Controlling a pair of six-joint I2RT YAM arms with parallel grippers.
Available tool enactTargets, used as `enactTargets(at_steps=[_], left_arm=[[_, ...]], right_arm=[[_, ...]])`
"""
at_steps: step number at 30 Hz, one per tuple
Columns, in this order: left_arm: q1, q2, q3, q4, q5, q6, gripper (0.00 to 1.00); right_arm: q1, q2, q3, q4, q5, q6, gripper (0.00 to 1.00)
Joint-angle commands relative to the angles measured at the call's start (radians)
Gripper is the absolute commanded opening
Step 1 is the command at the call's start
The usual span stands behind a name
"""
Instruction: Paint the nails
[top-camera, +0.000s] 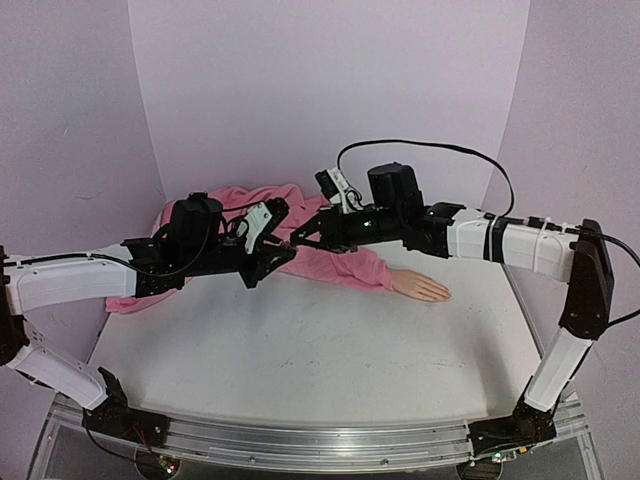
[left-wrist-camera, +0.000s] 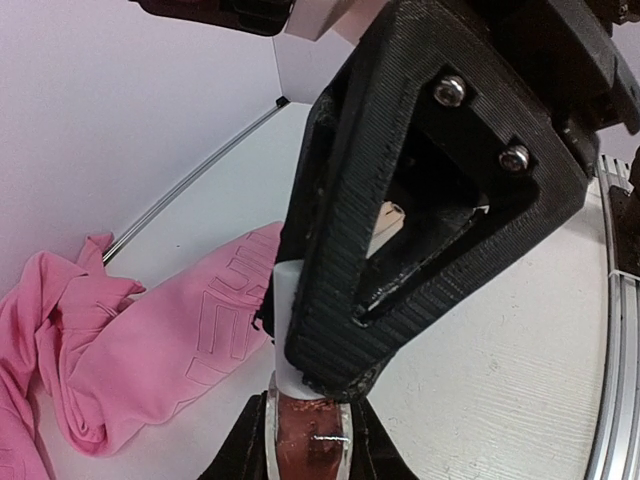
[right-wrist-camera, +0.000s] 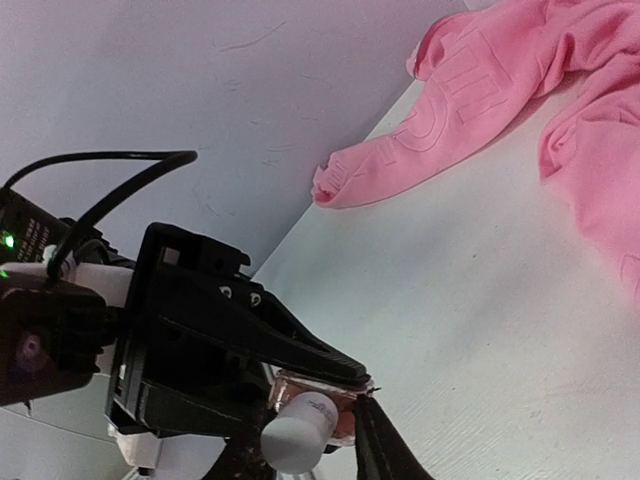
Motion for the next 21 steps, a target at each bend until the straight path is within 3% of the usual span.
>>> enactTargets(at_steps=[1, 5, 7, 9, 11, 12, 13, 15, 18, 21], left_arm=[[-0.005, -0.032, 0.01, 0.057, 0.011, 0.013, 0.0], [-0.003, -0.041, 0.009, 0.054, 0.086, 0.007, 0.0], [0.012, -0.053, 0.005, 0.049, 0.2, -0.014, 0.0], [0.072, -0.057, 0.012, 0.046, 0.421, -0.067, 0.0], [0.132, -0.04, 0.037, 0.046, 0.693, -0.14, 0.0], [0.162, -0.026, 0.053, 0.046, 0.838, -0.175, 0.0], [0.182, -0.005, 0.076, 0.047, 0.991, -0.216, 0.0], [0.199, 0.04, 0.122, 0.048, 1.197, -0.273, 0.0], [0.199, 0.067, 0.137, 0.048, 1.225, -0.289, 0.0], [0.198, 0.05, 0.122, 0.048, 1.144, -0.261, 0.0]], right_arm=[[0.006, 0.01, 0.053, 0.057, -0.036, -0.012, 0.18], [0.006, 0.006, 0.05, 0.056, -0.077, -0.057, 0.01], [0.005, -0.011, 0.043, 0.055, -0.127, -0.125, 0.0], [0.006, -0.034, 0.021, 0.055, -0.24, -0.238, 0.0], [0.023, -0.064, 0.009, 0.003, -0.449, -0.442, 0.0], [0.051, -0.094, 0.013, -0.123, -0.438, -0.631, 0.0], [0.073, -0.128, 0.002, -0.194, -0.321, -0.714, 0.0], [0.074, -0.162, -0.008, -0.242, -0.266, -0.761, 0.0], [0.073, -0.159, 0.003, -0.253, -0.306, -0.759, 0.0], [0.072, -0.142, 0.014, -0.248, -0.32, -0.738, 0.0]])
